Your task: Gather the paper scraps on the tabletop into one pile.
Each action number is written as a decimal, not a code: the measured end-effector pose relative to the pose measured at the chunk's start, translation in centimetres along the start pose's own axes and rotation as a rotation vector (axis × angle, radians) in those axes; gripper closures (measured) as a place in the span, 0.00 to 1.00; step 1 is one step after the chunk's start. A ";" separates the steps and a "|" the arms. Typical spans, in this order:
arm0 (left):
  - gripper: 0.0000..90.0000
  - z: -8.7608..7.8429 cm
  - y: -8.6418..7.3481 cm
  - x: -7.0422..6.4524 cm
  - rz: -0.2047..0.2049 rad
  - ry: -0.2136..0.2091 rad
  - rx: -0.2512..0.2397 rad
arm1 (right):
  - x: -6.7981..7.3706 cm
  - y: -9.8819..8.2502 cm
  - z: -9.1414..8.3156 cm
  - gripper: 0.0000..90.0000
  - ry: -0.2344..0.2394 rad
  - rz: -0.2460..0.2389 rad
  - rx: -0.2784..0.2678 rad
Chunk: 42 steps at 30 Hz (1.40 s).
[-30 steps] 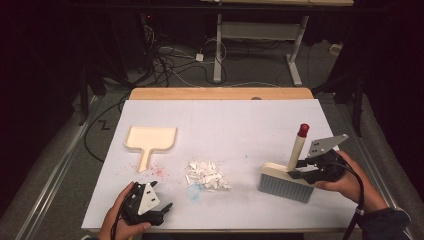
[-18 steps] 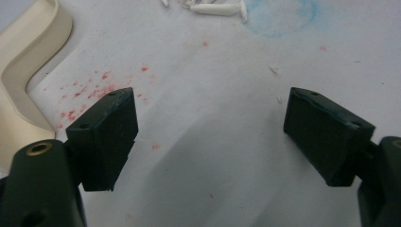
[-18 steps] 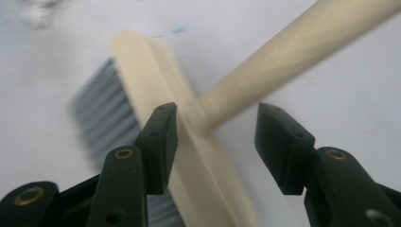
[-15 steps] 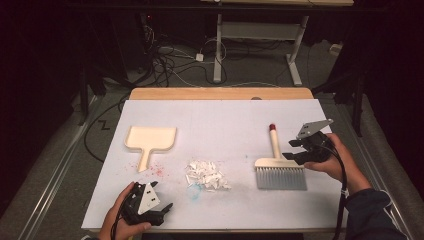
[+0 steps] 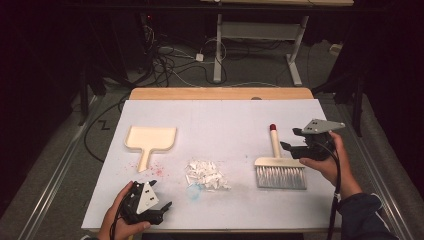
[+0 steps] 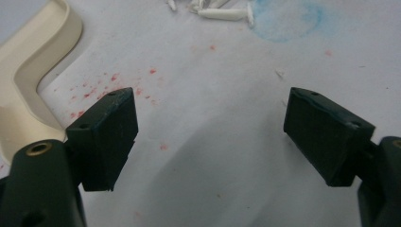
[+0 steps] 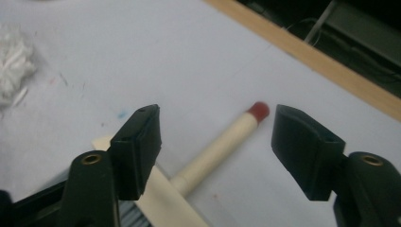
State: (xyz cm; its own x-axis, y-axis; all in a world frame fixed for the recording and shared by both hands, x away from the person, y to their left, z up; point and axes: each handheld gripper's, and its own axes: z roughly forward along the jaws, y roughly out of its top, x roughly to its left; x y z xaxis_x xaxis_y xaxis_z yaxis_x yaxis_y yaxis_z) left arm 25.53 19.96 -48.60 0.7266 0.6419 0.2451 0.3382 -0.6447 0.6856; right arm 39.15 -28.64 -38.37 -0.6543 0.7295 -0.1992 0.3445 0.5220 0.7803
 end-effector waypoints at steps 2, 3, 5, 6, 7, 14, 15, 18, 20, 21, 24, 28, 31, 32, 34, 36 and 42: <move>0.20 0.0 0.0 0.0 -0.001 0.003 0.000 | 0.3 0.0 -0.1 0.33 -0.020 0.026 -0.041; 0.20 -0.1 0.0 0.0 0.000 0.005 0.001 | 0.5 0.0 -0.2 0.32 -0.035 0.033 -0.054; 0.20 -0.1 0.0 0.0 0.000 0.007 0.000 | 0.8 0.0 -0.4 0.29 -0.055 0.052 -0.086; 0.20 -0.2 0.0 0.0 -0.001 0.009 -0.002 | 1.0 0.0 -0.6 0.28 -0.061 0.065 -0.097; 0.19 -0.2 0.0 0.1 -0.003 0.011 -0.004 | 1.1 -0.1 -0.6 0.26 -0.068 0.077 -0.108; 0.19 -0.4 0.0 0.1 -0.003 0.018 -0.011 | 2.0 -0.6 -0.5 0.18 -0.124 0.099 -0.172; 0.19 -0.4 0.0 0.1 -0.003 0.019 -0.012 | 2.3 -0.6 -0.4 0.18 -0.123 0.101 -0.180; 0.19 -0.4 0.0 0.1 -0.002 0.020 -0.015 | 2.6 -0.7 -0.4 0.18 -0.108 0.098 -0.198; 0.19 -0.4 0.0 0.1 -0.003 0.021 -0.017 | 2.7 -0.6 -0.4 0.18 -0.122 0.093 -0.207; 0.19 -0.5 0.0 0.1 -0.002 0.021 -0.018 | 2.8 -0.6 -0.5 0.18 -0.124 0.100 -0.211; 0.19 -0.5 0.0 0.0 -0.002 0.022 -0.019 | 3.1 -0.4 -0.6 0.18 -0.132 0.100 -0.223; 0.19 -0.5 0.1 -0.1 0.001 0.024 -0.023 | 3.8 -0.5 -1.0 0.19 -0.131 0.087 -0.232; 0.19 -0.6 0.1 -0.1 0.000 0.026 -0.025 | 4.3 -0.7 -1.2 0.19 -0.133 0.071 -0.233; 0.19 -0.6 0.1 -0.1 -0.001 0.025 -0.027 | 4.5 -0.8 -1.3 0.19 -0.138 0.068 -0.230; 0.19 -0.6 0.1 -0.1 0.000 0.027 -0.031 | 4.7 -1.0 -1.5 0.19 -0.137 0.068 -0.241; 0.19 -0.7 0.1 0.0 -0.001 0.027 -0.034 | 4.9 -1.1 -1.8 0.19 -0.137 0.066 -0.242; 0.19 -0.8 0.1 0.1 -0.006 0.037 -0.048 | 5.5 -1.7 -2.5 0.19 -0.137 0.032 -0.249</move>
State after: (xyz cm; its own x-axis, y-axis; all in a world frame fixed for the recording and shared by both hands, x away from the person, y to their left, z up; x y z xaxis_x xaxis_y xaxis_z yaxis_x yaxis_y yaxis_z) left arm 25.14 20.29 -47.92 0.7016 0.6614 0.2652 0.3130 -0.6204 0.7192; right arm 33.28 -26.67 -39.32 -0.5426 0.8058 -0.2373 0.1768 0.3857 0.9055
